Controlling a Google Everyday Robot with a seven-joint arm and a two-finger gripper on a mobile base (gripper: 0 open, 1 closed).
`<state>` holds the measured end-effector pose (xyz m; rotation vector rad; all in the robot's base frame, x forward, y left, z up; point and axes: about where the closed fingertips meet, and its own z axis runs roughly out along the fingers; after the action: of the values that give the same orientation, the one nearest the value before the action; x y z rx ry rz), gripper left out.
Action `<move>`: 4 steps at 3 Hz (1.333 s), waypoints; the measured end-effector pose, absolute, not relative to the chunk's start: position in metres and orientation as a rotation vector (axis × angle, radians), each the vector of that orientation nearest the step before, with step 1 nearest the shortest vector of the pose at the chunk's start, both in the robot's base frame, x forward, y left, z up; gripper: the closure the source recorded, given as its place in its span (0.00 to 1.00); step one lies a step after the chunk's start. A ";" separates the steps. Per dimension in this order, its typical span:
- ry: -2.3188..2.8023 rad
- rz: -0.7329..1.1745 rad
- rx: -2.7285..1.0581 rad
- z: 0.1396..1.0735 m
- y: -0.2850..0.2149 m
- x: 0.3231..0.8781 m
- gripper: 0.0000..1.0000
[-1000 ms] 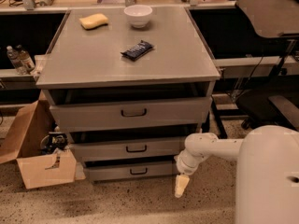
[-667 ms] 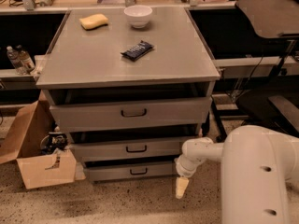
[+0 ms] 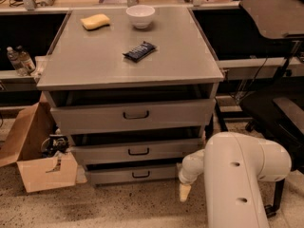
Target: Open bottom drawer
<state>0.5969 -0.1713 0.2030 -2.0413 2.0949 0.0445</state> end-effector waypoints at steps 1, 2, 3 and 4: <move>2.025 -0.011 -2.046 0.192 -0.165 0.611 0.00; 1.979 -0.033 -2.063 0.183 -0.155 0.622 0.00; 1.955 0.002 -2.097 0.161 -0.139 0.631 0.03; 1.946 0.035 -2.118 0.151 -0.133 0.636 0.27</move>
Offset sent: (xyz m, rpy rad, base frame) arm 0.0441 0.0277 -0.0299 0.0037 -0.1335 0.0963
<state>0.6358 -0.1328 0.1514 -2.1179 1.9462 0.0354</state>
